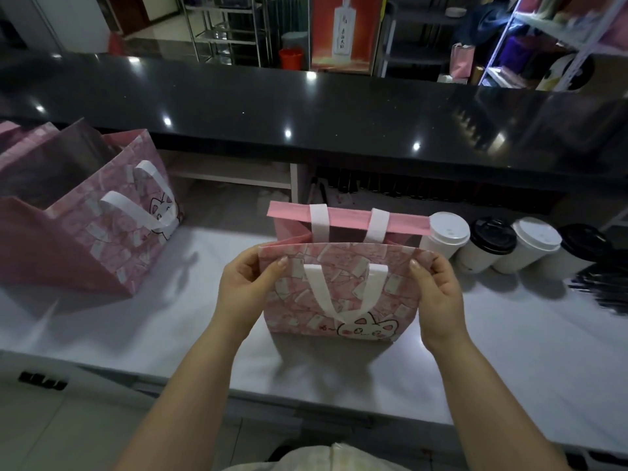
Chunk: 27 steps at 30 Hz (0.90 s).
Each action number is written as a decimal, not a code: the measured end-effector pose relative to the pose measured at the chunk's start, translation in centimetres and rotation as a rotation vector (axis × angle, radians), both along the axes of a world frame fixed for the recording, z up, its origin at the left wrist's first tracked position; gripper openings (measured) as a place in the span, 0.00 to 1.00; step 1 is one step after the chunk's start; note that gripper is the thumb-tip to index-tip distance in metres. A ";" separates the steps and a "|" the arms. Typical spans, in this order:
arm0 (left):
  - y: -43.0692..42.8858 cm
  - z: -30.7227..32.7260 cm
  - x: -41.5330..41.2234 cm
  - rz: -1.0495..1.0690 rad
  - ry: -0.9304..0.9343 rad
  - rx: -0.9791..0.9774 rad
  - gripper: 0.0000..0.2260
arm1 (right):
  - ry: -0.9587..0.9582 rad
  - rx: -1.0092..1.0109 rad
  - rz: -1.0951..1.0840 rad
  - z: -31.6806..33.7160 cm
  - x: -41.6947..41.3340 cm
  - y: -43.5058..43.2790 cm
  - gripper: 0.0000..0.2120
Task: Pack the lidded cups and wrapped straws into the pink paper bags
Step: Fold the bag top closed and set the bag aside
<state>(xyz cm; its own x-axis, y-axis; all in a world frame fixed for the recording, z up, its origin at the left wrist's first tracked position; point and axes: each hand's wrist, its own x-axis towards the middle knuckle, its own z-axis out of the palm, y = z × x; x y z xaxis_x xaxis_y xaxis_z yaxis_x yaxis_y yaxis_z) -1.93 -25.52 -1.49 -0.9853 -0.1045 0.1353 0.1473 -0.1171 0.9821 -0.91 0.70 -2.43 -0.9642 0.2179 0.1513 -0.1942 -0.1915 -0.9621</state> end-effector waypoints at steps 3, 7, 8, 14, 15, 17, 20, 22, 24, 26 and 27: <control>0.0 0.8 -0.8 0.012 0.034 -0.052 0.05 | 0.025 0.072 0.002 0.2 -1.0 1.1 0.08; -1.1 1.1 -3.0 0.056 0.083 -0.325 0.05 | 0.008 0.191 0.066 1.1 -2.8 2.3 0.12; -1.5 1.2 -3.6 0.001 0.064 -0.333 0.06 | -0.006 0.168 0.109 1.4 -3.3 2.6 0.12; -0.6 1.8 -6.2 -0.185 -0.035 -0.271 0.13 | -0.123 0.033 0.291 1.6 -5.6 2.7 0.22; -0.2 1.7 -6.2 -0.149 -0.018 -0.231 0.13 | -0.122 0.013 0.253 1.4 -5.7 2.4 0.21; 0.4 1.3 -6.0 -0.051 0.016 -0.124 0.12 | -0.109 0.007 0.133 1.3 -5.7 1.9 0.16; 0.4 0.5 -5.8 0.083 0.047 -0.048 0.09 | -0.091 0.019 0.019 0.7 -5.4 1.9 0.10; 0.5 0.4 -5.6 0.120 0.058 -0.047 0.08 | -0.087 0.036 -0.005 0.4 -5.3 2.1 0.08; 0.7 0.5 -5.4 0.129 0.064 -0.048 0.07 | -0.086 0.052 -0.008 0.3 -5.2 2.2 0.06; 0.5 0.6 -5.3 0.106 0.052 -0.046 0.07 | -0.092 0.056 0.014 0.5 -5.1 2.5 0.07; 0.3 0.7 -5.3 0.084 0.049 -0.053 0.08 | -0.096 0.058 0.034 0.6 -5.1 2.8 0.08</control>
